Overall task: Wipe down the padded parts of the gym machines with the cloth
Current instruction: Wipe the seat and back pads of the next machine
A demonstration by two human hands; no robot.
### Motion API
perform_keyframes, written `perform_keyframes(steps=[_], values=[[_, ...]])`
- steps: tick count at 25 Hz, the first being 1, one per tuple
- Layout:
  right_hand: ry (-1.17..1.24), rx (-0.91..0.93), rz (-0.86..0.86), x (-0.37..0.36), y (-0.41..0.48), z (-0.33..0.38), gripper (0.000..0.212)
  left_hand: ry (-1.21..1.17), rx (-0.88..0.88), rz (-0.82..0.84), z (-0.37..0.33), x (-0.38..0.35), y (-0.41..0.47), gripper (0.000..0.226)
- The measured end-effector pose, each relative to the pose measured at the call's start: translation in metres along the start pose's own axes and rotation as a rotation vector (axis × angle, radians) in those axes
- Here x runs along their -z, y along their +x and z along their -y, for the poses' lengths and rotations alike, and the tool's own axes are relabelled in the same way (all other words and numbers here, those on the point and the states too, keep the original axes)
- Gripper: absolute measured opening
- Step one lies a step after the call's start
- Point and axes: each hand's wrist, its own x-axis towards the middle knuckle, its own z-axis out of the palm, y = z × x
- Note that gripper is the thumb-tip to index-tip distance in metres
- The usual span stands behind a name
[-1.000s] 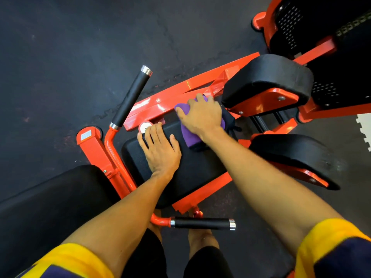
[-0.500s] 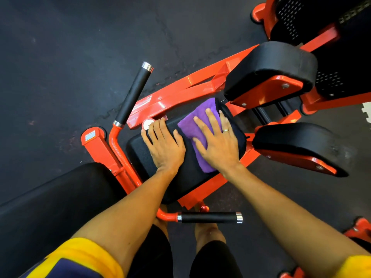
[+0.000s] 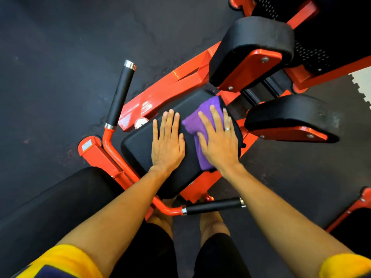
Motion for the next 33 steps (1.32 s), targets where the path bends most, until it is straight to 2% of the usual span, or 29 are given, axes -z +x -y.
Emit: perform_keyframes(steps=[2,4,6,9,14,16,18,21,23,25,28,30,31,33], values=[[0.082,-0.249,-0.043,0.000,0.022,0.007,0.058,-0.018,-0.030,0.009,0.001,0.002,0.000,0.064],[0.173,-0.491,-0.077,0.000,0.011,0.018,0.059,-0.051,-0.139,0.041,-0.003,0.002,-0.002,0.063],[0.219,-0.540,-0.083,-0.004,-0.028,0.025,0.061,-0.077,-0.242,0.070,-0.011,0.001,-0.004,0.062],[0.404,-0.616,-0.042,-0.005,-0.069,0.034,0.065,-0.061,-0.245,0.085,-0.015,-0.001,0.000,0.063],[0.540,-0.824,-0.260,-0.017,-0.038,0.034,0.068,0.015,-0.270,0.084,-0.012,-0.005,-0.001,0.064],[0.661,-0.969,-0.295,-0.025,-0.054,0.057,0.073,0.020,-0.266,0.072,-0.013,-0.006,-0.002,0.064],[0.861,-1.112,-0.256,-0.022,-0.076,0.089,0.078,0.016,-0.258,0.069,-0.015,-0.005,-0.001,0.064],[1.032,-1.186,-0.268,-0.017,-0.062,0.072,0.080,0.020,-0.264,0.075,-0.012,-0.005,-0.002,0.065],[1.028,-1.230,-0.349,-0.016,-0.038,0.028,0.086,0.022,-0.260,0.083,-0.014,-0.004,-0.002,0.064],[1.017,-1.237,-0.348,-0.013,-0.026,0.006,0.085,0.021,-0.251,0.083,-0.015,-0.004,-0.002,0.064],[1.054,-1.207,-0.304,-0.017,-0.058,0.059,0.078,0.031,-0.257,0.074,-0.014,-0.004,-0.001,0.064],[1.118,-1.210,-0.181,-0.015,-0.095,0.103,0.075,0.028,-0.255,0.081,-0.015,-0.003,-0.003,0.064],[1.143,-1.226,-0.109,-0.019,-0.110,0.115,0.075,0.022,-0.250,0.092,-0.015,-0.003,-0.003,0.063],[1.125,-1.201,-0.076,-0.021,-0.109,0.105,0.072,0.015,-0.238,0.103,-0.015,-0.003,-0.004,0.063]])
